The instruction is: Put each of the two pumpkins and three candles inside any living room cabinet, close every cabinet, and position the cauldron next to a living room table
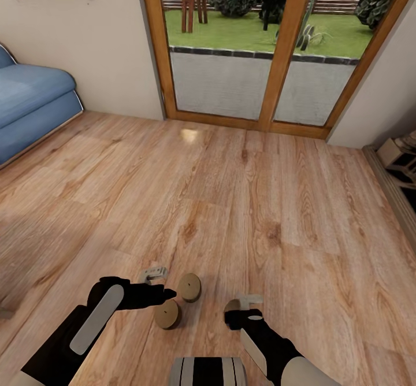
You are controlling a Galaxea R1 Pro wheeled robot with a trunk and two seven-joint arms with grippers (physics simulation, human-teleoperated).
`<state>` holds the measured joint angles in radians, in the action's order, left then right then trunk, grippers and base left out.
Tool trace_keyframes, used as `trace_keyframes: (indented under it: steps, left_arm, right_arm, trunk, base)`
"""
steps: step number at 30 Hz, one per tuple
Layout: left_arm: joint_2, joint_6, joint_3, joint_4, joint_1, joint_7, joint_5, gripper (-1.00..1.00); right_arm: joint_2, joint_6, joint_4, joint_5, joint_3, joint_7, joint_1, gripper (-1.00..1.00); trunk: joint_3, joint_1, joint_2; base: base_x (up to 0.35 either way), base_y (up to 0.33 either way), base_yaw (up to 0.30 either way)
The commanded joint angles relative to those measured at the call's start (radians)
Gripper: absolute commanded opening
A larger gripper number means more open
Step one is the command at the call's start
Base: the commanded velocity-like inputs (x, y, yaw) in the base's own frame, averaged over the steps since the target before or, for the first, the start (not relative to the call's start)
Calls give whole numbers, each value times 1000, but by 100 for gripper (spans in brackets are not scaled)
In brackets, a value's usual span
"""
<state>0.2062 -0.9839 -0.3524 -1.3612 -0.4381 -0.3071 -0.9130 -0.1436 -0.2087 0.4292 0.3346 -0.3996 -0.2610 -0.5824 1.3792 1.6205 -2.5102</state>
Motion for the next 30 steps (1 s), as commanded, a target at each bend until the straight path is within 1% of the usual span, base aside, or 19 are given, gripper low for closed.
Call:
trace_keyframes:
  steps: [1,16,21,30]
  left_arm:
    - [1,-1,-2,-1,-1,-10,-10,100]
    - [1,-1,-3,-1,-1,-10,-11,100]
    - [1,-1,-3,-1,-1,-10,-11,100]
    - [1,-1,-3,-1,-1,-10,-11,100]
  right_arm:
    - [1,-5,2,8,-8,-12,-1,100]
    - [-1,-4,2,9,-10,-14,-1,100]
    - [-1,-3,2,9,-10,-14,0,100]
    - [-1,6,2,9,-10,-11,0,100]
  trunk:
    - [1,0,0]
    - [1,0,0]
    - [20,2,-1]
    - [20,2,-1]
  base:
    - [0,0,0]
    - [0,0,0]
    - [0,0,0]
    - [0,0,0]
